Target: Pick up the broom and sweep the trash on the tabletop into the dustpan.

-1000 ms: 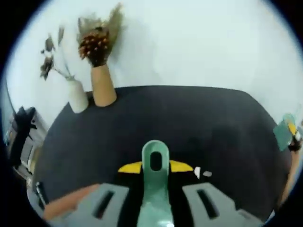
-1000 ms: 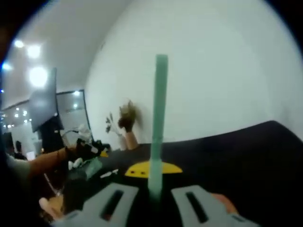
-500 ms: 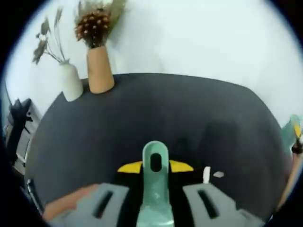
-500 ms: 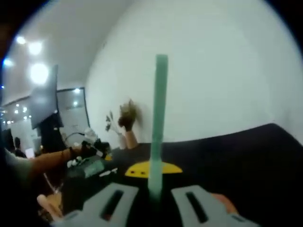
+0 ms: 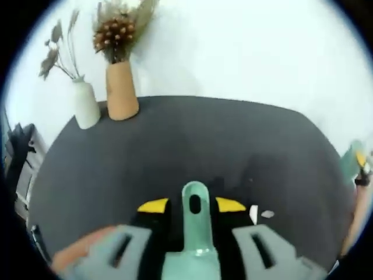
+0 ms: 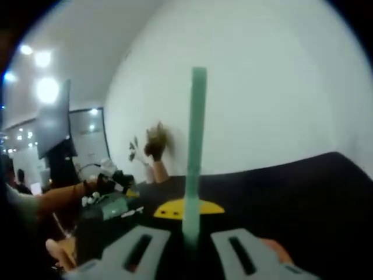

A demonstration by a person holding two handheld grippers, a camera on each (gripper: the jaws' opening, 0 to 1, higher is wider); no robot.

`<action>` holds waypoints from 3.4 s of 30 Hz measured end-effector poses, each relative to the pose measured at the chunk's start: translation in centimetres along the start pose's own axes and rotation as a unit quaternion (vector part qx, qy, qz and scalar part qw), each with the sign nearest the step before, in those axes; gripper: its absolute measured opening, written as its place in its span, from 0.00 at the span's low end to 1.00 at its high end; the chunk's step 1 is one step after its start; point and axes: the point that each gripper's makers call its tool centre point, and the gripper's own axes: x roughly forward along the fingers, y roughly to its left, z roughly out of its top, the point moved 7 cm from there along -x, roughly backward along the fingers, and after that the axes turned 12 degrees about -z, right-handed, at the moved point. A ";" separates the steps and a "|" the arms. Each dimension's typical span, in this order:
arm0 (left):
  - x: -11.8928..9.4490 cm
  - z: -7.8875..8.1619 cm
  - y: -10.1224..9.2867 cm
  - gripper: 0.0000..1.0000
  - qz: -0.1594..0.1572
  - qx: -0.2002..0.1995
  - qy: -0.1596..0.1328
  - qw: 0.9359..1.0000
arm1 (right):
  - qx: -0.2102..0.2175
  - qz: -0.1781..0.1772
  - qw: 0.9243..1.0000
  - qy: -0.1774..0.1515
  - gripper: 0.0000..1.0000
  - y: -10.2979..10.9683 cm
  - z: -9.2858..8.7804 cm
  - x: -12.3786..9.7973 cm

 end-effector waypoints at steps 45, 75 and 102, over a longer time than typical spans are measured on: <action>-3.7 -5.9 4.5 0.08 -0.027 0.110 0.115 0.987 | -0.007 0.005 1.000 0.003 0.02 0.1 1.1 0.9; -7.4 -8.2 5.6 0.04 0.093 -0.160 -0.094 0.978 | -0.001 0.031 0.999 -0.016 0.02 1.9 0.6 -0.2; -11.9 -11.7 1.6 0.04 0.262 -0.325 -0.050 0.907 | 0.013 0.103 0.993 -0.059 0.02 4.2 1.8 -1.6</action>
